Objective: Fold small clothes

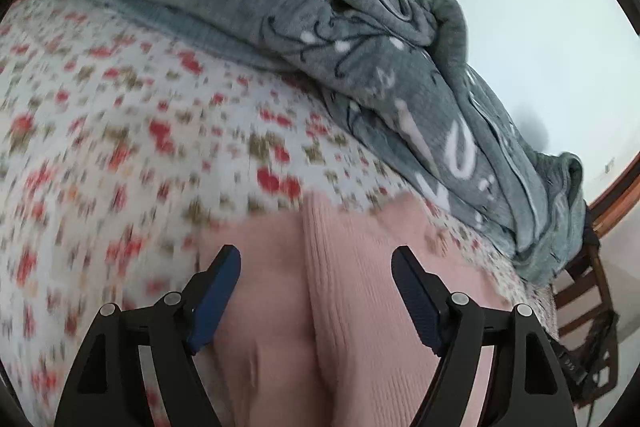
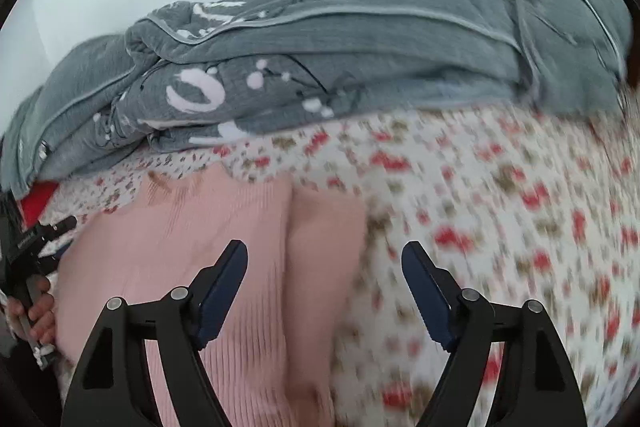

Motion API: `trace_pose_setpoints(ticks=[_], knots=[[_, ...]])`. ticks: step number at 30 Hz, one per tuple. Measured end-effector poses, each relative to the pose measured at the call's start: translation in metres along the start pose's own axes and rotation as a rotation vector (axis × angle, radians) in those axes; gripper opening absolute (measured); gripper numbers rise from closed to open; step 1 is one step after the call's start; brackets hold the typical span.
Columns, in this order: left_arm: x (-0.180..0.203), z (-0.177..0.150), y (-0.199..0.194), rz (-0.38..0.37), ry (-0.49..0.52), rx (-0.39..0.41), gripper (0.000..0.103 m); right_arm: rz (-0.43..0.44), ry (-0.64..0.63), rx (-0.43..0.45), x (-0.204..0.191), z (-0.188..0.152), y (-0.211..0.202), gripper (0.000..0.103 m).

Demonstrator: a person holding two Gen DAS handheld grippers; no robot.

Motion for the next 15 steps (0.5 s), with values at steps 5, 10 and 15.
trace_pose_setpoints(ticks=[5,10,15], knots=[[0.001,-0.041,-0.046,-0.028,-0.014,0.014,0.077,0.132,0.066,-0.050,0.008,-0.030,-0.002,0.079],[-0.007,-0.076,-0.073,-0.034,0.000,0.011,0.080,0.210,0.059,-0.154,-0.009,-0.036,0.024,0.079],[-0.010,-0.076,-0.051,-0.010,-0.011,-0.041,0.080,0.183,0.023,-0.131,-0.015,-0.039,0.030,0.079]])
Point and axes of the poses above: each gripper's, at about its wrist camera, not at the fingertips, and y roughly the way its jaws point, x to its right, z to its top, the point moved 1 cm from there along y, roughly the way its jaws point, and after that the axes turned 4 degrees about -z, right-handed, at the moved point
